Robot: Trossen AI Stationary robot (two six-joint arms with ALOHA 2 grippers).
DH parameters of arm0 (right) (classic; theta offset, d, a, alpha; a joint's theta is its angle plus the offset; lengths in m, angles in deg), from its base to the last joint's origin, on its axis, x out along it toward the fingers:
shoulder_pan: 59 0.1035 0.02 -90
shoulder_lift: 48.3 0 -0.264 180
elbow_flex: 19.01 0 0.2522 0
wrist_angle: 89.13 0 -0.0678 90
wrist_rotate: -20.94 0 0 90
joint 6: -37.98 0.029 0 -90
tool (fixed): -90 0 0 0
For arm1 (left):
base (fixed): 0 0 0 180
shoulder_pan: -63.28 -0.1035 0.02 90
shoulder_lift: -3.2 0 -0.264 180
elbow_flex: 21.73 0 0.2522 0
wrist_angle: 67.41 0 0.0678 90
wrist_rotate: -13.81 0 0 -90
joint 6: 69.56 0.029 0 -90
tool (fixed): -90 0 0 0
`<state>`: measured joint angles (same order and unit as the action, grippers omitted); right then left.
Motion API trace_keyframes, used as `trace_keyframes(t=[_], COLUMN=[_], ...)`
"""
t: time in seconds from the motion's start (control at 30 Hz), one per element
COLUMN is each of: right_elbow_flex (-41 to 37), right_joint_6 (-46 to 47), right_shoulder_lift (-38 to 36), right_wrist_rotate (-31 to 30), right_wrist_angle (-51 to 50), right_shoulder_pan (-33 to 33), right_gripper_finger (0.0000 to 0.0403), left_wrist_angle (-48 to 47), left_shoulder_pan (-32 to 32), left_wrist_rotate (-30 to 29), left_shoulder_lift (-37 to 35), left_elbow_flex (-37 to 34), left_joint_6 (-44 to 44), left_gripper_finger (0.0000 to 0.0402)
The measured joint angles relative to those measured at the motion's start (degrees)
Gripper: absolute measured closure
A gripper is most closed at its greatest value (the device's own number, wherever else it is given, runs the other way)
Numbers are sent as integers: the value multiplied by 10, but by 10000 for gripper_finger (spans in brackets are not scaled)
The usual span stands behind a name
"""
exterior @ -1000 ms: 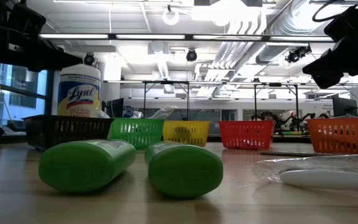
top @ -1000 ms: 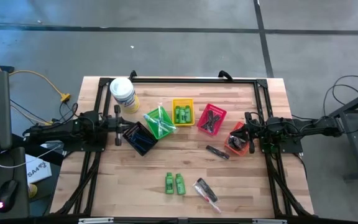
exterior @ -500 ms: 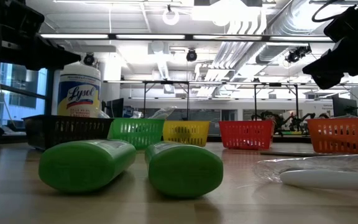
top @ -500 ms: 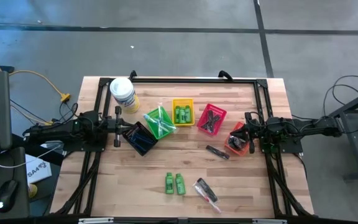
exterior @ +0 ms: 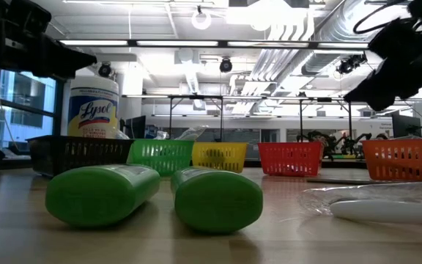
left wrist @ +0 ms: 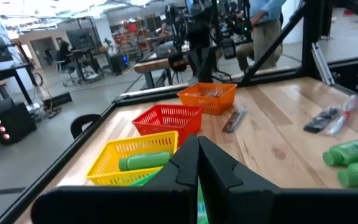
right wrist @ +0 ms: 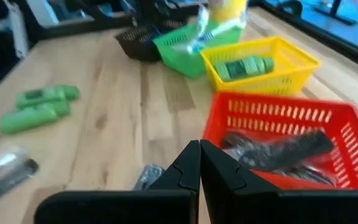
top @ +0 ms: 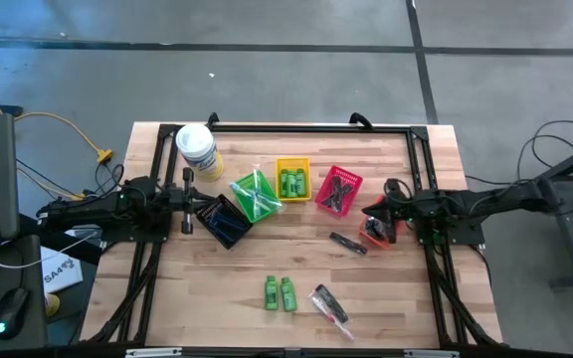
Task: Pick & Place Travel size toiletries
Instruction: Put the black hair comb into the red bin
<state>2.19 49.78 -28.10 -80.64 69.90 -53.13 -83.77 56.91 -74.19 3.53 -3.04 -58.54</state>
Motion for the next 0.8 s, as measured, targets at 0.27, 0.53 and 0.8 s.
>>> trace_keyframes(t=[0.27, 0.53, 0.8], right_elbow_flex=[44, 155, 277], right_joint_6=[0, -4, 61], right_shoulder_lift=[139, 263, 403], right_wrist_rotate=[-5, -3, -3], right_wrist_angle=[23, -7, -133], right_shoulder_pan=[-7, -7, -4], right_gripper_finger=[401, 401, 400], left_wrist_angle=[-5, -6, -6], left_shoulder_pan=[0, 0, 0], left_wrist_rotate=[-6, -41, -41], left_shoulder_lift=[0, 0, 0], left_elbow_flex=[0, 0, 0], left_joint_6=[-23, -23, -23], left_gripper_finger=[402, 401, 402])
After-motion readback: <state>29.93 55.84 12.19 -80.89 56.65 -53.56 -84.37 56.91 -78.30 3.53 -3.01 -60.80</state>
